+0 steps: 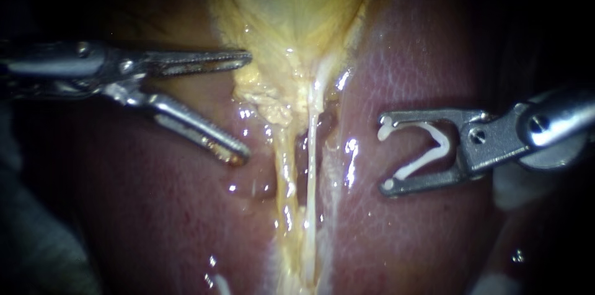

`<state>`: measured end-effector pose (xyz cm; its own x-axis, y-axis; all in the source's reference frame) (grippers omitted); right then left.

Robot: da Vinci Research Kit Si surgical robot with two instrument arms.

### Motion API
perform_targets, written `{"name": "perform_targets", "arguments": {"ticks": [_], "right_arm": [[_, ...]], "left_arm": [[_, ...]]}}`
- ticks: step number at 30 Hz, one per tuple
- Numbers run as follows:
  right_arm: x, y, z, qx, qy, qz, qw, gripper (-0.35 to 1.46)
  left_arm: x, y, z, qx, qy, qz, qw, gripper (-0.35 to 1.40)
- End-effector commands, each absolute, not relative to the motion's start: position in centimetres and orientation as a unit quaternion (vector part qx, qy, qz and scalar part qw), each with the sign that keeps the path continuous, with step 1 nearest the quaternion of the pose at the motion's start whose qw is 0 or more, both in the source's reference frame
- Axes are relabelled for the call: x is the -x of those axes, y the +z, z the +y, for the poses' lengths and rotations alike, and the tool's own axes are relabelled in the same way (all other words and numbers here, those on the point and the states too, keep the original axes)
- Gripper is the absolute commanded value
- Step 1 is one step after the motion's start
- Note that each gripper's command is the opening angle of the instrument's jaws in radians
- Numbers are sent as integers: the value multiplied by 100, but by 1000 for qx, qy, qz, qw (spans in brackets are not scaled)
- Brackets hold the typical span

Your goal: Grabbing gallbladder

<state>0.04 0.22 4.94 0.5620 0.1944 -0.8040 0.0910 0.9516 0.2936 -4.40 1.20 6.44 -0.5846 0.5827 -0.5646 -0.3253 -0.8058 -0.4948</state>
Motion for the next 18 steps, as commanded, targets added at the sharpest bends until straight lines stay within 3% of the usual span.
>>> {"name": "perform_targets", "arguments": {"ticks": [1,5,18], "right_arm": [[-3,495,22,-153,29,467,870,50],[-3,494,22,-153,29,467,870,50],[-3,494,22,-153,29,467,870,50]], "left_arm": [[441,646,121,372,874,-173,262,77],[442,648,122,362,874,-179,271,61],[437,646,121,334,876,-183,294,-18]]}}
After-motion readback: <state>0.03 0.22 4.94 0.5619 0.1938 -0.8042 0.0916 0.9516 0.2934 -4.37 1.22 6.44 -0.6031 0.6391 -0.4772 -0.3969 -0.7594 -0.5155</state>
